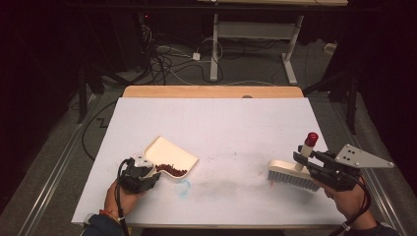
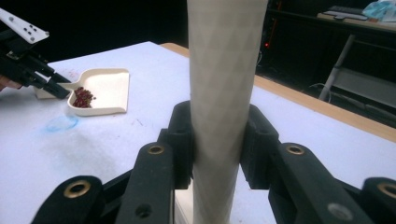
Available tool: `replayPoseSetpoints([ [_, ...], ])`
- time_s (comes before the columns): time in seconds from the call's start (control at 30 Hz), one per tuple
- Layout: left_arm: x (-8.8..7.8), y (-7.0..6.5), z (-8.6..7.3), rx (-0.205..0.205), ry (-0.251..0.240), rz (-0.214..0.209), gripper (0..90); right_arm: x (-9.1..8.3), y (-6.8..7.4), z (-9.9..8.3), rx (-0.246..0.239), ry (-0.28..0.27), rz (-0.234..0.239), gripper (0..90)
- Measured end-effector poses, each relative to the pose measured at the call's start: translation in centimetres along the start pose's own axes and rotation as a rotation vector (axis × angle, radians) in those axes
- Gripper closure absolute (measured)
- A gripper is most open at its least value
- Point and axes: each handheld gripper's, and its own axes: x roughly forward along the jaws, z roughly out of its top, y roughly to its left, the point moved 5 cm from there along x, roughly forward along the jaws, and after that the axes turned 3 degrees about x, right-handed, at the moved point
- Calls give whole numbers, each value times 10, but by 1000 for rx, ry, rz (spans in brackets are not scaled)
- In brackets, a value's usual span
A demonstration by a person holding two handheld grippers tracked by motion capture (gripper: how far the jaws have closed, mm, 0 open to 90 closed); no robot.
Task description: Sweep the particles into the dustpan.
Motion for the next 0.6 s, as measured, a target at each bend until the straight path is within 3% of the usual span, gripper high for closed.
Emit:
replayPoseSetpoints([
  [0.17, -3, 3, -3, -21, -8, 14, 634, 0, 0, -3, 5, 11, -4, 696],
  [0.6, -2, 10, -2, -72, -17, 65, 634, 8, 5, -4, -5, 32, 37, 696],
])
